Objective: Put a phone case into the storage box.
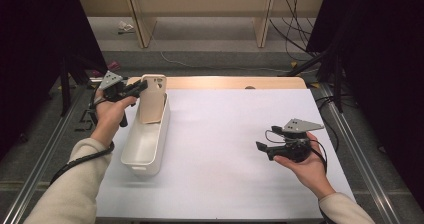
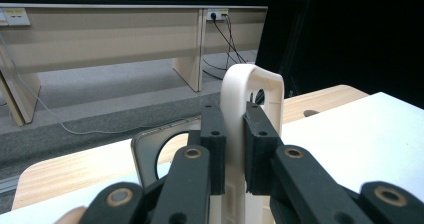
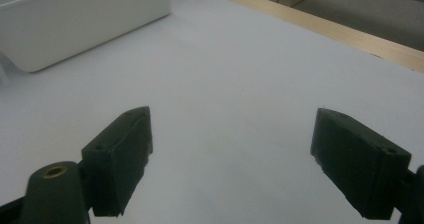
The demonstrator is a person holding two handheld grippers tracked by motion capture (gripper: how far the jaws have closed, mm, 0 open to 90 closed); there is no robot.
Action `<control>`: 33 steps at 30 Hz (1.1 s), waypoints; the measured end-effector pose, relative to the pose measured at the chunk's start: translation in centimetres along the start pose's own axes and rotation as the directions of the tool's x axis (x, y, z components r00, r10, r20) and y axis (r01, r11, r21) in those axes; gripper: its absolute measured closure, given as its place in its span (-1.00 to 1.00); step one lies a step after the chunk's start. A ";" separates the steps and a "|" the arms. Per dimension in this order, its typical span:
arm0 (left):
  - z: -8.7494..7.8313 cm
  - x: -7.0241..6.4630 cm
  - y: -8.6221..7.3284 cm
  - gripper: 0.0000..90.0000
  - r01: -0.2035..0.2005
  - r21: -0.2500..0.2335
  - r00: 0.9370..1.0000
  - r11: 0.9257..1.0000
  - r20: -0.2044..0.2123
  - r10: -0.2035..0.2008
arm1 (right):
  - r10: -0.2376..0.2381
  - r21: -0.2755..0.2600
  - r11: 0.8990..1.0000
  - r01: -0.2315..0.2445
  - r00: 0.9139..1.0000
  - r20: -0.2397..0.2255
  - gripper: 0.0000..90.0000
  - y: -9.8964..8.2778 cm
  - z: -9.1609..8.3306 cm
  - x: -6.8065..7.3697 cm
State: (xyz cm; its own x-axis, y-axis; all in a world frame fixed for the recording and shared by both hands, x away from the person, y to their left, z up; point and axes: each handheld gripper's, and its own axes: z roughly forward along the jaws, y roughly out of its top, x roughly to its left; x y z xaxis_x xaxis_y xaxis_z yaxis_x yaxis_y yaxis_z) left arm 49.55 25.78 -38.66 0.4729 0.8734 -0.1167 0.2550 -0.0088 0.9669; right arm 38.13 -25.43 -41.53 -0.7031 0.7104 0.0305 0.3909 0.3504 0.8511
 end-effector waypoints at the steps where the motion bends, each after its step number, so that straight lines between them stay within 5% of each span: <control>1: 0.1 0.0 -0.1 0.81 0.002 0.001 1.000 1.000 -0.001 -0.002 | 0.000 0.000 1.000 0.000 1.000 0.000 -0.61 0.0 0.0 0.0; 33: 1.3 1.6 -3.1 0.80 0.070 0.042 0.997 0.997 -0.015 -0.069 | -0.002 0.000 1.000 0.002 1.000 -0.001 -0.61 0.0 0.0 0.0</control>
State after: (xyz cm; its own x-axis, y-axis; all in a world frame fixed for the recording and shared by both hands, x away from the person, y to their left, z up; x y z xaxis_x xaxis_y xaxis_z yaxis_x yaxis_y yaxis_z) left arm 50.64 26.59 -42.19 0.4417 0.8789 -0.1801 0.3230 0.0315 0.9459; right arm 38.13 -25.43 -41.51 -0.7044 0.7092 0.0287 0.3894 0.3524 0.8510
